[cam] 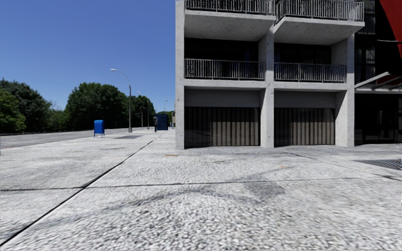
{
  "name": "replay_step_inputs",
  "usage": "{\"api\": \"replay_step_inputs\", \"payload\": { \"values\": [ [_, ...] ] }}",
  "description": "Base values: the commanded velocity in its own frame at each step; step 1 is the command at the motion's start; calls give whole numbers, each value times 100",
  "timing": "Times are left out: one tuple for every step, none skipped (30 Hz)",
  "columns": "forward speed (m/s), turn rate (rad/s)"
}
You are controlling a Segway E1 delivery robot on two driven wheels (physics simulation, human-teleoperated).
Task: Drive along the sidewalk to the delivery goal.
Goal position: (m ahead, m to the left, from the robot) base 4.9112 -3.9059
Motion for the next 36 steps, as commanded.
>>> {"api": "replay_step_inputs", "payload": {
  "values": [
    [109, -43],
    [109, -43],
    [109, -43],
    [109, -43],
    [109, -43],
    [109, -43],
    [109, -43],
    [109, -44],
    [109, -44],
    [109, -44],
    [109, -44],
    [109, -44],
    [109, -44],
    [109, -44],
    [109, -44],
    [109, -44],
    [109, -44],
    [109, -44],
    [109, -44],
    [109, -44],
    [109, -44],
    [109, -44],
    [109, -44],
    [109, -44],
    [109, -44],
    [109, -44],
    [109, -44],
    [109, -44],
    [109, -44],
    [109, -44],
    [109, -44],
    [109, -44],
    [109, -44],
    [109, -44],
    [109, -44],
    [109, -44]
  ]
}}
